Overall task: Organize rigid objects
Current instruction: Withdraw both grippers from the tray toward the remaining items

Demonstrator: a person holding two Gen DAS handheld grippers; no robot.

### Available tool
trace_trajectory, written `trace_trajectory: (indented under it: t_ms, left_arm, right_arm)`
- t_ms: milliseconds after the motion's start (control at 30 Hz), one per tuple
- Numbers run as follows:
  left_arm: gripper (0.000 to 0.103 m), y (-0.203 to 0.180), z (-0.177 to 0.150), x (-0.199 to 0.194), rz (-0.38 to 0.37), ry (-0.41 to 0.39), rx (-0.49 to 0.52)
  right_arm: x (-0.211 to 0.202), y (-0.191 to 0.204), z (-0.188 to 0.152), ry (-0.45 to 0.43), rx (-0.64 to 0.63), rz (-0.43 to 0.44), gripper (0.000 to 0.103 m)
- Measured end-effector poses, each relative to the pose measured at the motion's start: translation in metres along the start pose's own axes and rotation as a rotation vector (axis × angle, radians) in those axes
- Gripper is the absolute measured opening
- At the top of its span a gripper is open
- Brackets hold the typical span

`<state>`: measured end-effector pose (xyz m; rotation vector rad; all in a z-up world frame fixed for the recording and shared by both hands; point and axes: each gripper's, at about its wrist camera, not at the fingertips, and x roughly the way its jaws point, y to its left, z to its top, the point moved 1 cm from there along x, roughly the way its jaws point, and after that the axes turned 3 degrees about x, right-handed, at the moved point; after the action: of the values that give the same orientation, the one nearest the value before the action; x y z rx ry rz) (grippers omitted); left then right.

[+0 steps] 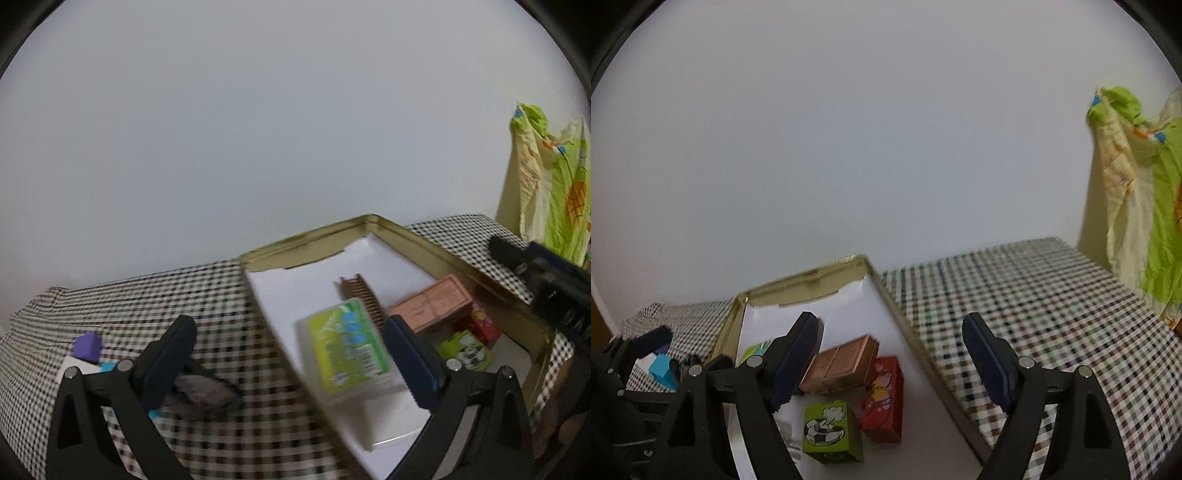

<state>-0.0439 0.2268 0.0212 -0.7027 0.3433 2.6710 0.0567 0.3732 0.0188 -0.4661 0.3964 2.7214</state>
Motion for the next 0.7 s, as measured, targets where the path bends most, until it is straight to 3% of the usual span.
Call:
trace_trajectory:
  t_ms: [233,500,700]
  left_arm:
    - [0.102,0.029,-0.01,-0.006,0.079,-0.027,-0.035]
    - [0.102,0.052,-0.027,-0.015,0.17,-0.047,-0.04]
    - [0.102,0.063,-0.03,-0.016,0.163,-0.041,-0.069]
  right_arm:
    - [-0.033,0.002,0.002,-0.217,-0.033,-0.095,0.082]
    - [-0.037,0.007,-0.002,-0.255,-0.035,-0.156,0.082]
    - [-0.041,0.006,-0.004,-0.252,0.008,-0.202,0.082]
